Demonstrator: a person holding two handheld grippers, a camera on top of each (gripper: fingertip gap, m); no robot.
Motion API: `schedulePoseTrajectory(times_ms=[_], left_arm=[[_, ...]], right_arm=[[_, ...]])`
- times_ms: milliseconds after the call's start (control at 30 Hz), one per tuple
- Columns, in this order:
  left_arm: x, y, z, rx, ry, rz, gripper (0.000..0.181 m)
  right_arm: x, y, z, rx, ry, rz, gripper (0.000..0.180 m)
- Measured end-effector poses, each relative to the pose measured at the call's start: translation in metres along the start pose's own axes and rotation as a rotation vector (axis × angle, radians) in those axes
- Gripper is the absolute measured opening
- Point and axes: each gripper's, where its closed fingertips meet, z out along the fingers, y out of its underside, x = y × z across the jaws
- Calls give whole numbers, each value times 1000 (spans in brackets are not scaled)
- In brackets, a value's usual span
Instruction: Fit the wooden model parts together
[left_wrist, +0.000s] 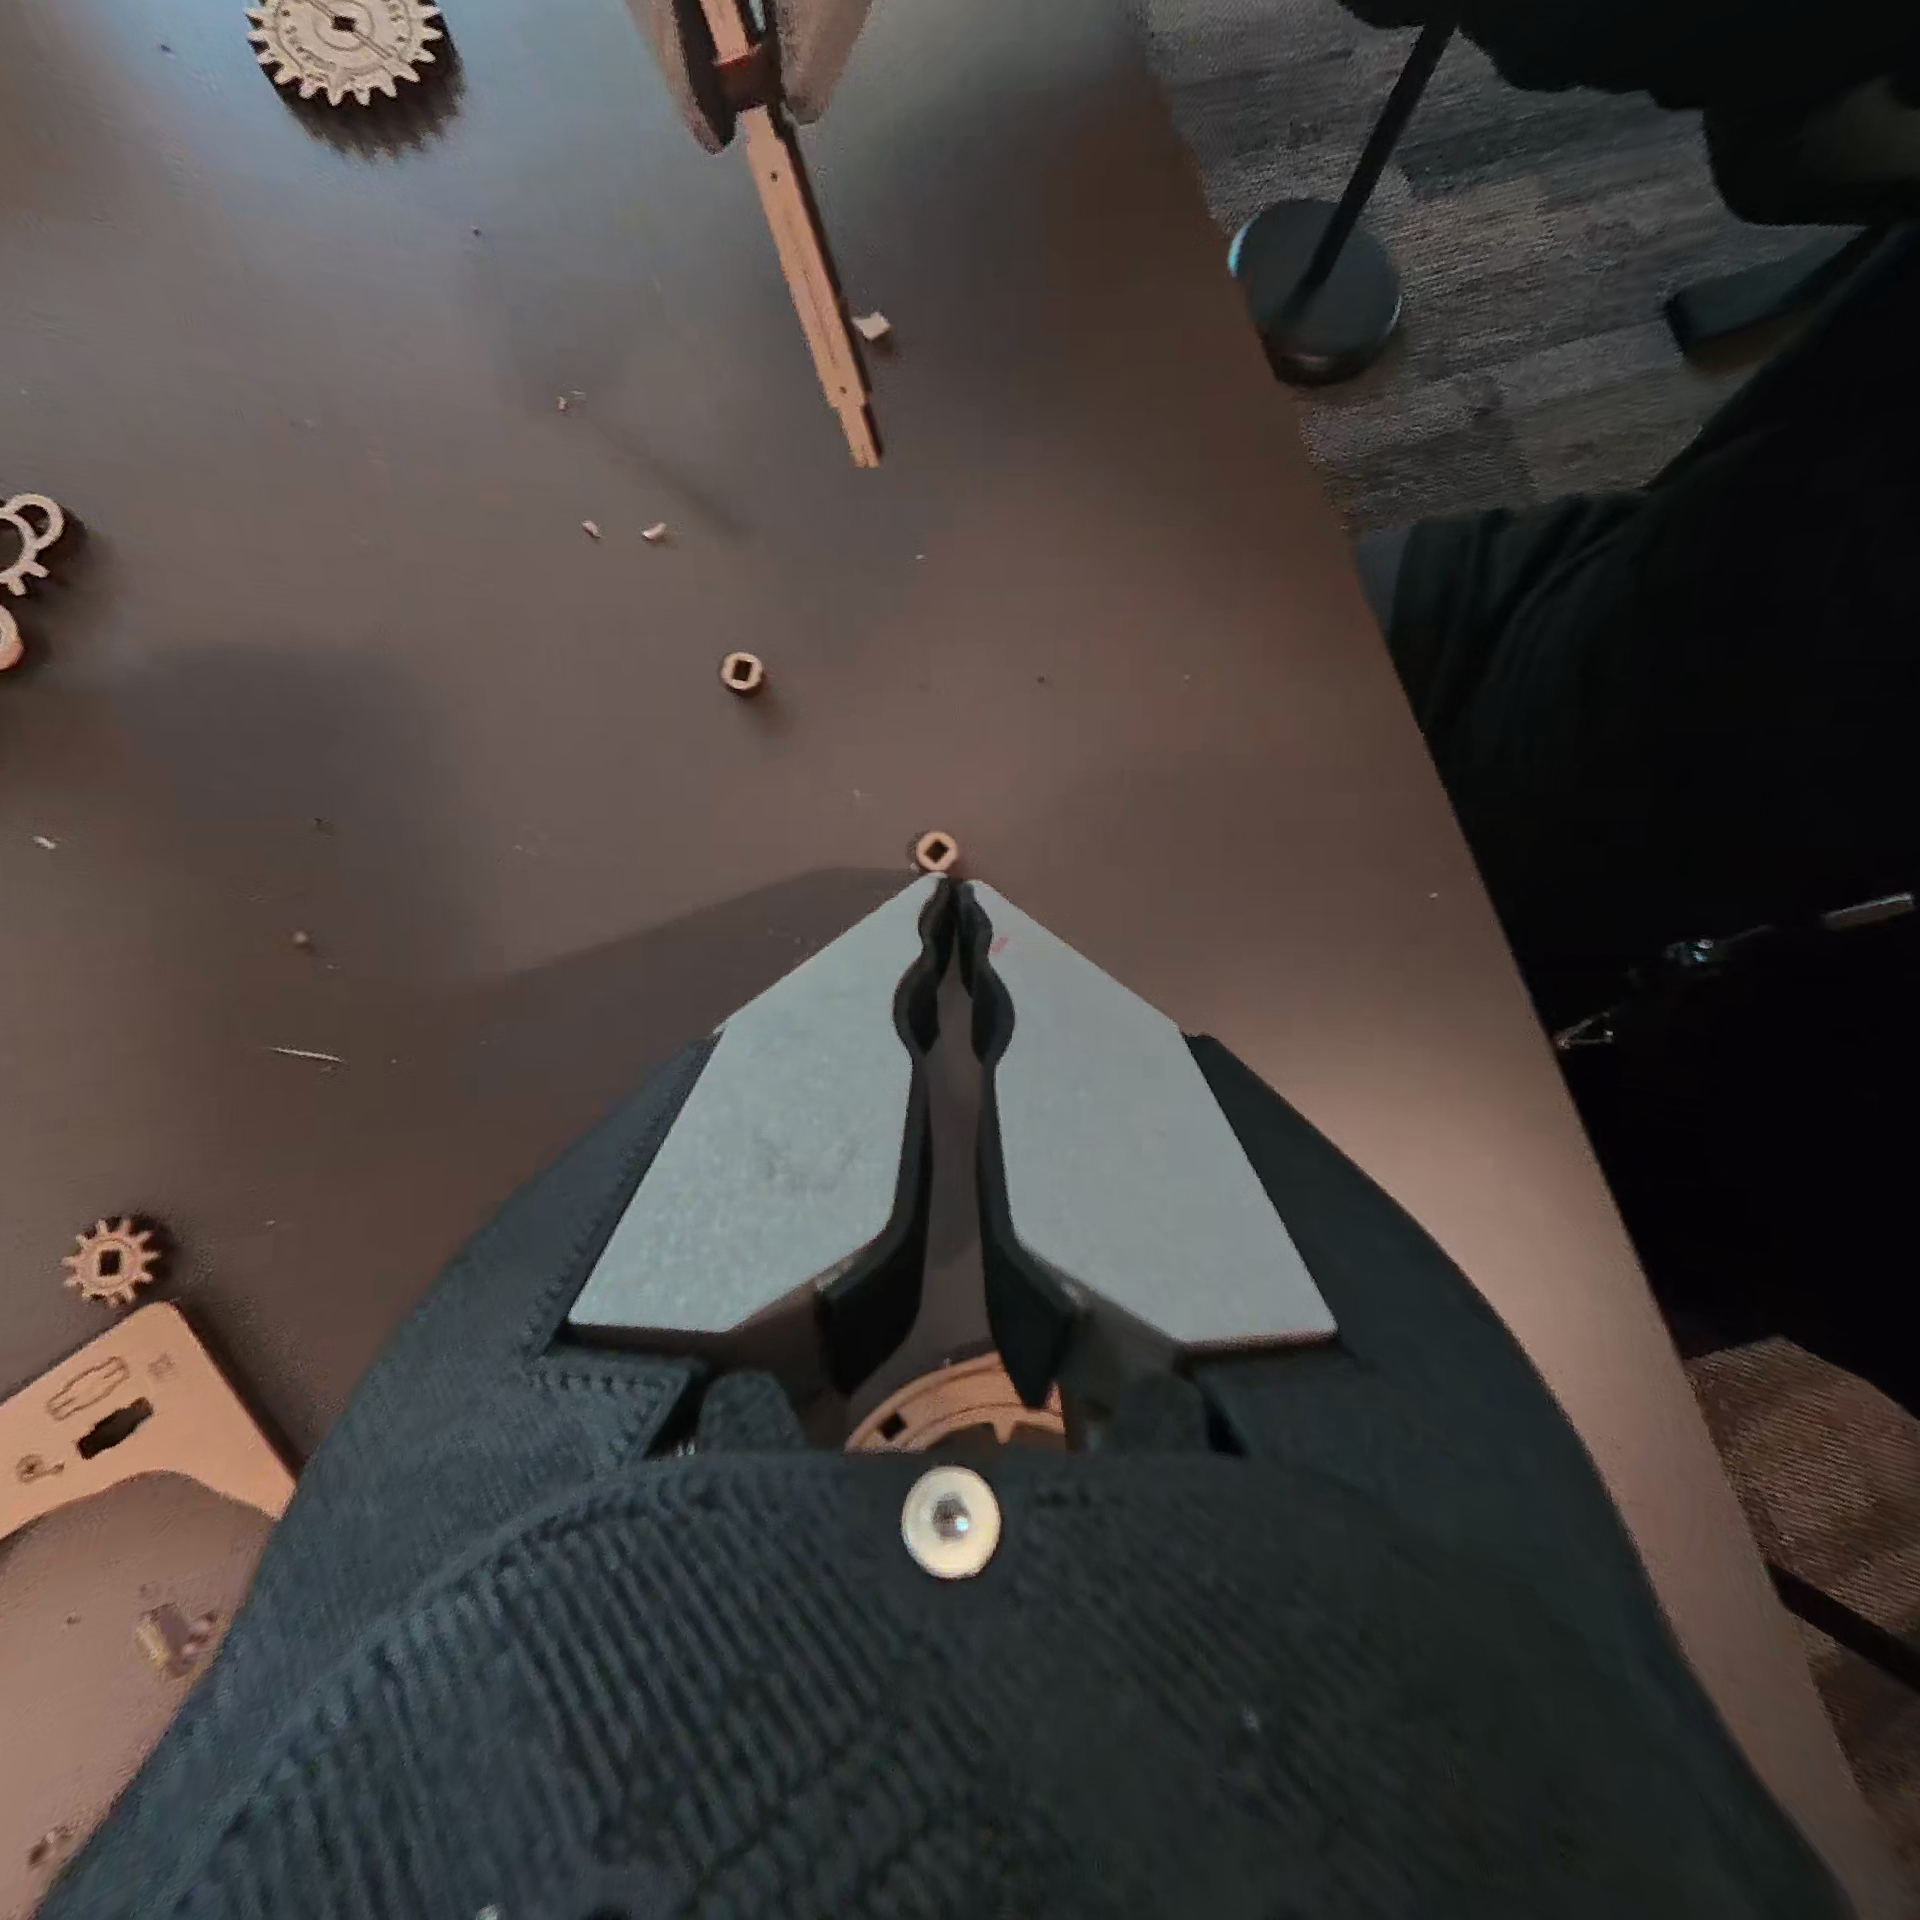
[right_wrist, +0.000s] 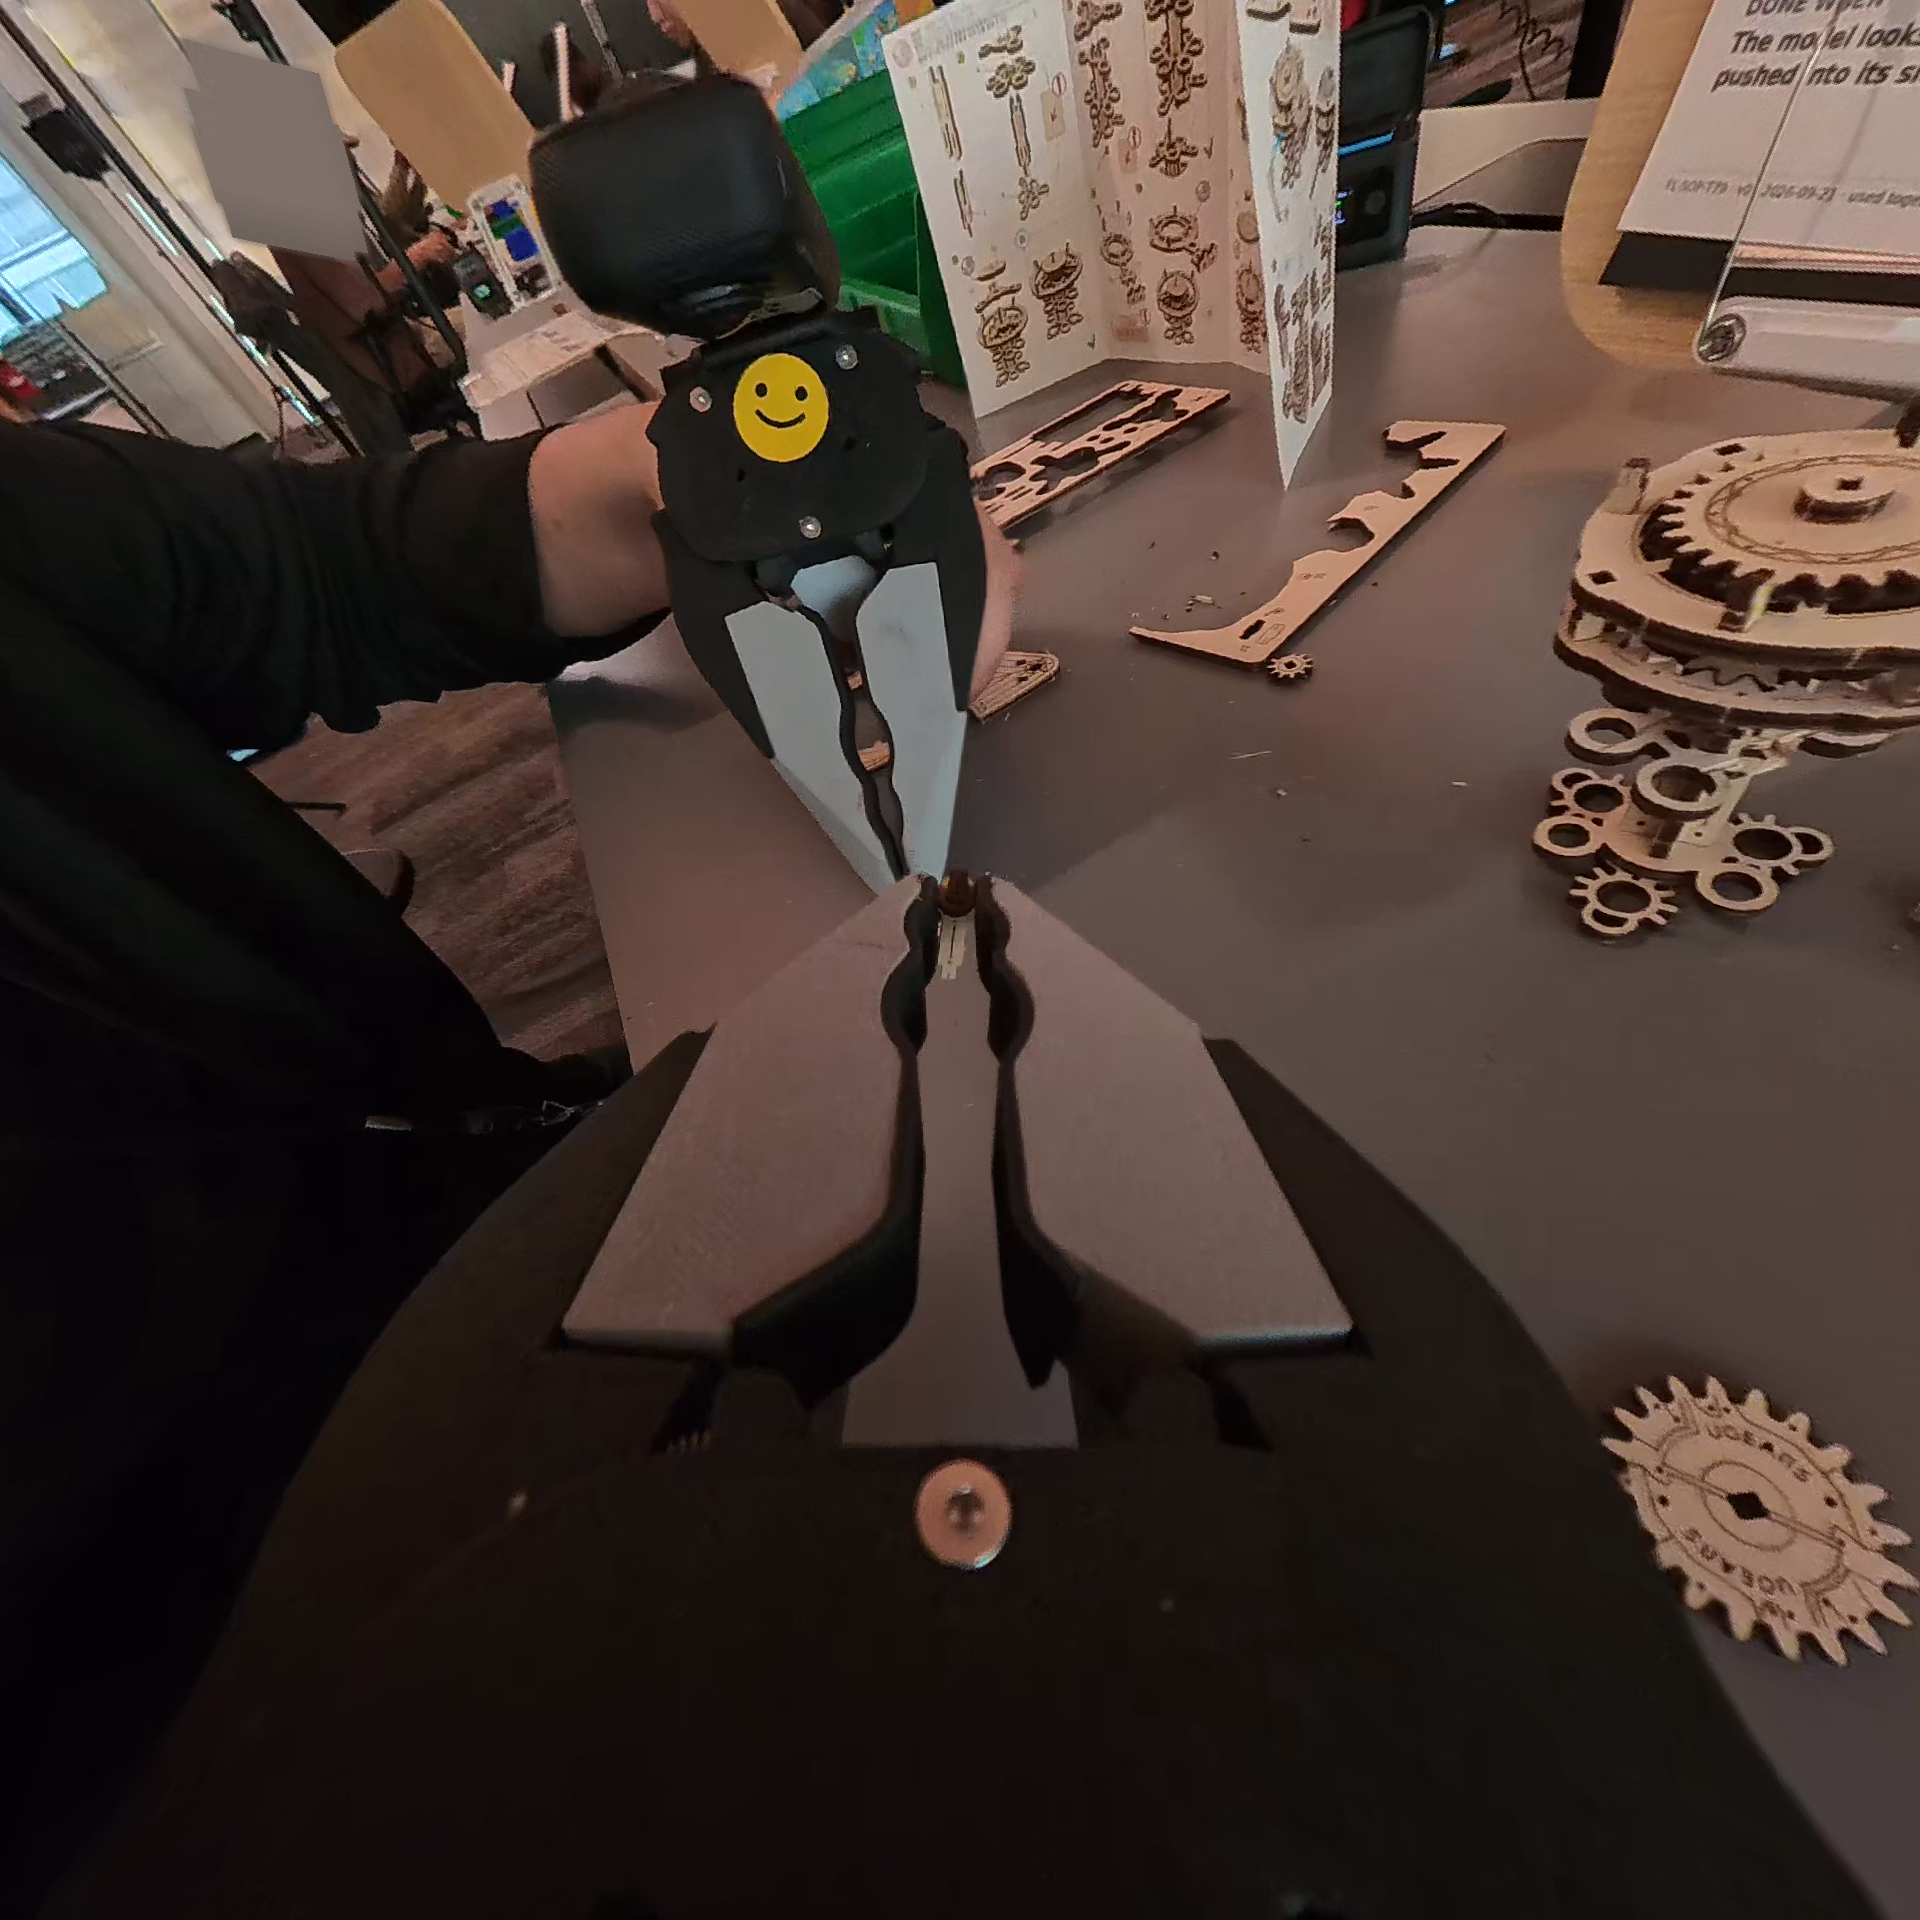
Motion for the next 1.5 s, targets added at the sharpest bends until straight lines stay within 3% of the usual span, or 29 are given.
schedulePoseTrajectory(times_ms=[333,767,1100,1500], left_arm=[[-12,5,-5,30,-31,-44,0],[9,-4,4,73,25,-13,0],[2,2,-7,125,-28,-66,0],[4,-12,-12,210,-56,-104,3]], right_arm=[[-8,6,13,-39,-18,-21,3],[-13,10,24,-58,-33,-33,3],[-20,16,56,-218,-174,-274,3],[-21,13,60,-227,-324,-383,3]])
